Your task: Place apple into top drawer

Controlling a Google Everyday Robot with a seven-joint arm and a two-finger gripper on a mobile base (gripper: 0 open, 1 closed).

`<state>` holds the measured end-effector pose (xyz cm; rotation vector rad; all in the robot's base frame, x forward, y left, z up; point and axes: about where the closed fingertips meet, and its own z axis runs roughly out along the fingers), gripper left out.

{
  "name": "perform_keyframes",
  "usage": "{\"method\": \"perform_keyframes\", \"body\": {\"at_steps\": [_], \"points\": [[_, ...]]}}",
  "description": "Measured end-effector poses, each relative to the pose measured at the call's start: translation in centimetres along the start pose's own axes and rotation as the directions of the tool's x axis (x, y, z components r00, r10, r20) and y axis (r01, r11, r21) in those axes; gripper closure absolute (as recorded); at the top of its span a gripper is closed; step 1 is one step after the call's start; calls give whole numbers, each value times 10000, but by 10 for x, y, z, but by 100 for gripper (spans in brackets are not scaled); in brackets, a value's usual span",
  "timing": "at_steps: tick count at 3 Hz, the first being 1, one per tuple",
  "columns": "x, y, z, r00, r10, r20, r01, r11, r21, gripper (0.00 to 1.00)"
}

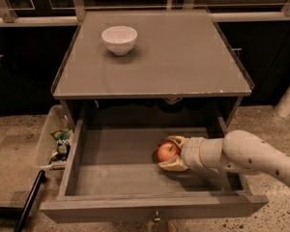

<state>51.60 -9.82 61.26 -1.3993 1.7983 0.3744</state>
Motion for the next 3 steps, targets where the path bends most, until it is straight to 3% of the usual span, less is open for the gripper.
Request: {"method": "perform_keyframes", "body": {"at_steps": [3], "points": [[0, 0, 0, 10000, 0, 1, 0, 10000, -2, 34]]}}
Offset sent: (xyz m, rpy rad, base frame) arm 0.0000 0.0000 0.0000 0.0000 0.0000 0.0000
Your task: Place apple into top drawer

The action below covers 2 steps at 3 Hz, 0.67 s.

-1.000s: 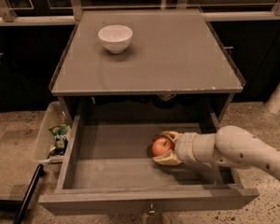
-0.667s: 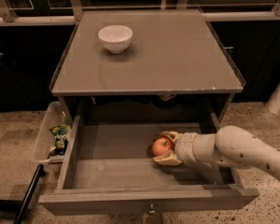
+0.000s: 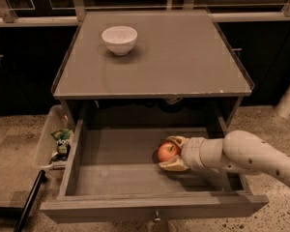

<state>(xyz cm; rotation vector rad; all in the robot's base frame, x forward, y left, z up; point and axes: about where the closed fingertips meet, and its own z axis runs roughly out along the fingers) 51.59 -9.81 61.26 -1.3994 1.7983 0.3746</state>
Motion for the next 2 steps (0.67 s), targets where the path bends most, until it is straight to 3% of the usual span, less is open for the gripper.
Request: {"method": "perform_keyframes", "body": {"at_steps": [1, 2], "points": [[0, 0, 0, 10000, 0, 0, 0, 10000, -1, 11], [0, 0, 0, 10000, 0, 0, 0, 10000, -1, 0]]}}
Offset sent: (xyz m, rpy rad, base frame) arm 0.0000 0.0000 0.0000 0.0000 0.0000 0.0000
